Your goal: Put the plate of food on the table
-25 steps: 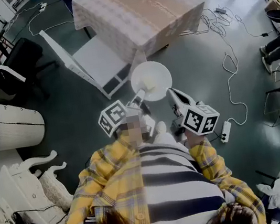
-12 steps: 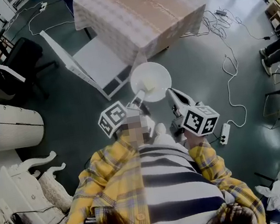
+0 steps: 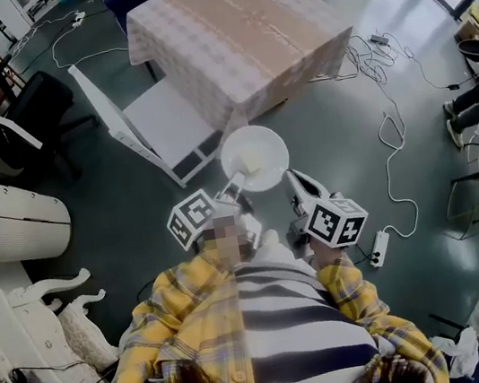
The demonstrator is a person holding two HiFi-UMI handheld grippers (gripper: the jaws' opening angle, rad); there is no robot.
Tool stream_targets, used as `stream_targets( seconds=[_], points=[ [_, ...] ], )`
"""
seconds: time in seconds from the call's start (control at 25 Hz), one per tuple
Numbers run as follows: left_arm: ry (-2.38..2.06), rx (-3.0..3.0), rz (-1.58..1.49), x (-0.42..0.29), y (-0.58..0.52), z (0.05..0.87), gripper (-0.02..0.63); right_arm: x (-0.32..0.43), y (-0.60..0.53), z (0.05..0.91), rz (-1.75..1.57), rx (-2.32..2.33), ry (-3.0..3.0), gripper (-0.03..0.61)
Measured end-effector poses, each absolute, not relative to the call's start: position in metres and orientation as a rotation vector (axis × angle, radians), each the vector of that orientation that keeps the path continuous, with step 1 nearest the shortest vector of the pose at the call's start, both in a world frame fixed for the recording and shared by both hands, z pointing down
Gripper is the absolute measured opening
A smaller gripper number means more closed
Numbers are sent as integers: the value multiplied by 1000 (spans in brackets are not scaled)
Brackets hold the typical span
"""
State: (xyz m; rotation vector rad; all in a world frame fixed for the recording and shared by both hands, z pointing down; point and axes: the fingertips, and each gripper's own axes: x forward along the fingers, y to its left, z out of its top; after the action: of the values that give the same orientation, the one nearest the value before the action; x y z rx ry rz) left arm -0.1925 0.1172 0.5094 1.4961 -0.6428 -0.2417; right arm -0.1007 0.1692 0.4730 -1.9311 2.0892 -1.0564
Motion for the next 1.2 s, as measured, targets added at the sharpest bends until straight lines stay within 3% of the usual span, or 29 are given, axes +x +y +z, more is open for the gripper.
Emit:
stream_targets(
  seconds=[0.68,1.2],
  points=[
    [-694,1502,-291,-78,82,501,11,16,124,478,-1091,-1876,2195,-3],
    [-712,1483,-297,-49,36,507,11,43,78,482,-1107,-1856,2201,-3]
  ],
)
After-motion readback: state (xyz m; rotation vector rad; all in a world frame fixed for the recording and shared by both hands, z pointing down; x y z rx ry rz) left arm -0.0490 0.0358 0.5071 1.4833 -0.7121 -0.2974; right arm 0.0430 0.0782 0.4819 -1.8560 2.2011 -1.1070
